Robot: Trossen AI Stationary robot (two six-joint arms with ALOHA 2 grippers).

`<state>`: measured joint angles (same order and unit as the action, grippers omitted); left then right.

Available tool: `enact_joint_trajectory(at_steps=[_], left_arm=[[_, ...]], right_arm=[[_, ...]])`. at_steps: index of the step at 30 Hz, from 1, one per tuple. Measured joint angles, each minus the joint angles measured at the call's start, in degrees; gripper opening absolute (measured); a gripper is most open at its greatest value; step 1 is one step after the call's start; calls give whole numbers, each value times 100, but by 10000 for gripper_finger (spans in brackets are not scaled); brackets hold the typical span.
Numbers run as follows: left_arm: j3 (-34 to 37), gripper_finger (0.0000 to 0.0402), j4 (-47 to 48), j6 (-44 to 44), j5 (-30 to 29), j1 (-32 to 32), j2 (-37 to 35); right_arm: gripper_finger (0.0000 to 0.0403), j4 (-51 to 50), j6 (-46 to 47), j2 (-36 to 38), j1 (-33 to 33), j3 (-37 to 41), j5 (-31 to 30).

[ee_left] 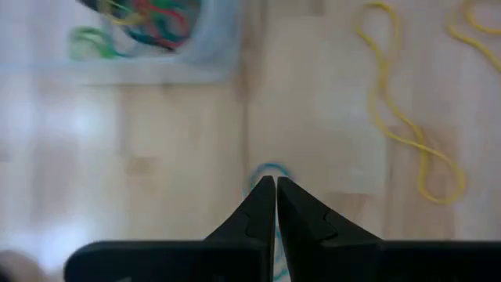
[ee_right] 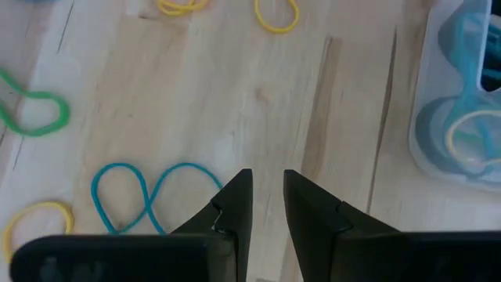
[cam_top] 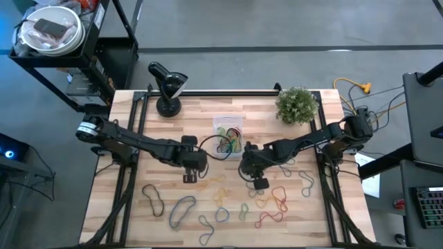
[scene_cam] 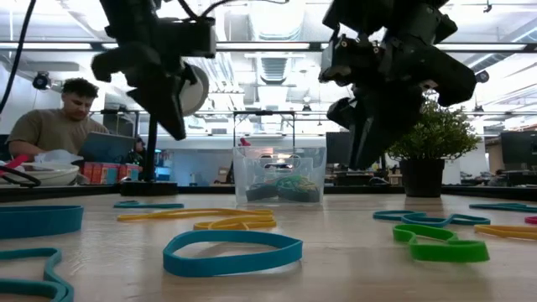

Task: Pick and place rubber bands into bin
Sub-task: Put blue rubberband into the transparent bin

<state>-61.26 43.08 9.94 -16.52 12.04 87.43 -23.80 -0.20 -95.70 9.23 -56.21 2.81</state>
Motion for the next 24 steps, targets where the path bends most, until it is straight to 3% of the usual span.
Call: enact_joint_trajectory(at_steps=[7, 18, 24], left_arm=[[230, 9, 43, -197, 281, -119, 349], [380, 111, 477, 24, 891, -461, 571], [527, 140, 370, 39, 973, -710, 571]], right_arm=[[68, 10, 23, 0, 2, 29, 0], [68, 16, 23, 2, 2, 32, 2], [68, 21, 23, 2, 2, 40, 4]])
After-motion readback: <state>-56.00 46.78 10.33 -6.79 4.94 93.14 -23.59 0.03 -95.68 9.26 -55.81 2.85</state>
